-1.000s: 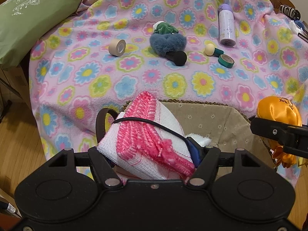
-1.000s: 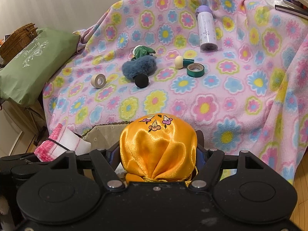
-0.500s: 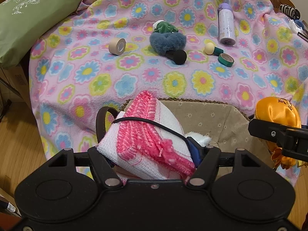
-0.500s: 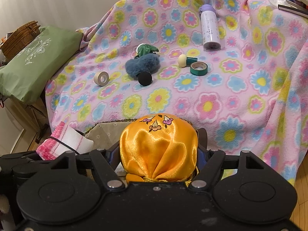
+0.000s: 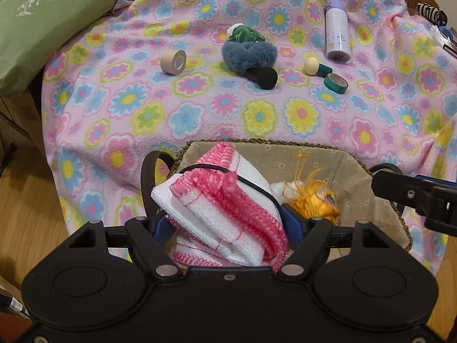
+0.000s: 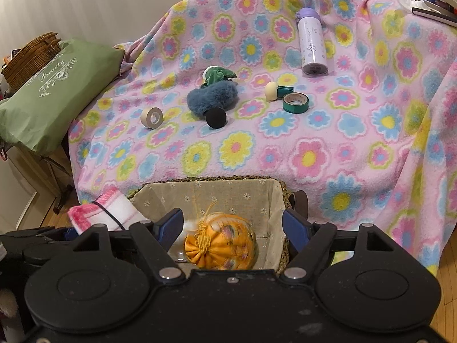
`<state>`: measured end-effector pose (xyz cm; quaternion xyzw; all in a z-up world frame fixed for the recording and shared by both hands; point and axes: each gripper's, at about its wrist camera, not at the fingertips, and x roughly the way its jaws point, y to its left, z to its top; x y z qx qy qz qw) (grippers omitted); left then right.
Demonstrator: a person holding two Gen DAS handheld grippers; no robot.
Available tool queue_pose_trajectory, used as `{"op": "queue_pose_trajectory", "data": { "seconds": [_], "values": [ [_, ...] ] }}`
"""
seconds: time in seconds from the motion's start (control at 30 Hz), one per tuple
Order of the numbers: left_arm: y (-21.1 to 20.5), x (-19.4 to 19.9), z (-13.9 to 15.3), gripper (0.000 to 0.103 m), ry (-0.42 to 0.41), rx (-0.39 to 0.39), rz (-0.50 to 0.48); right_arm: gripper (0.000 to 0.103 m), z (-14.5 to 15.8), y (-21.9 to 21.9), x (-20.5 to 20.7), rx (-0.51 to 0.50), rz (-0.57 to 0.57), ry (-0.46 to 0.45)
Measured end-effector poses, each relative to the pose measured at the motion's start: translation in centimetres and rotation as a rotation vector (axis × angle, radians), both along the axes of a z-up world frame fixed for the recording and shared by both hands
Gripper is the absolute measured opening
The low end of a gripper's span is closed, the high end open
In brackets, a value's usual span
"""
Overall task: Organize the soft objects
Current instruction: 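Lower the towel and pouch into the basket and open both grippers, then lift both tools out of the basket and move toward the blanket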
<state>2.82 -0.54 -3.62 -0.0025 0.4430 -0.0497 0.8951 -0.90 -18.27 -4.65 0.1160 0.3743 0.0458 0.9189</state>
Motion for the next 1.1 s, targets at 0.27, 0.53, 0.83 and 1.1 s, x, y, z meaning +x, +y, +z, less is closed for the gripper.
{"op": "queue_pose_trajectory", "data": {
  "seconds": [0.27, 0.53, 0.83, 1.1],
  "values": [
    [0.00, -0.01, -0.01, 0.072, 0.008, 0.001, -0.004, 0.077, 0.05, 0.01, -0.04, 0.001, 0.000, -0.001],
    [-0.19, -0.23, 0.28, 0.076, -0.012, 0.004, -0.016, 0.077, 0.03, 0.03, -0.06, 0.001, 0.000, 0.000],
    [-0.07, -0.11, 0.16, 0.076, -0.003, 0.002, -0.014, 0.077, 0.01, 0.04, -0.07, 0.000, 0.000, 0.000],
    [-0.08, -0.13, 0.17, 0.076, -0.004, 0.002, -0.013, 0.078, -0.04, 0.03, -0.06, 0.001, 0.000, 0.000]
  ]
}}
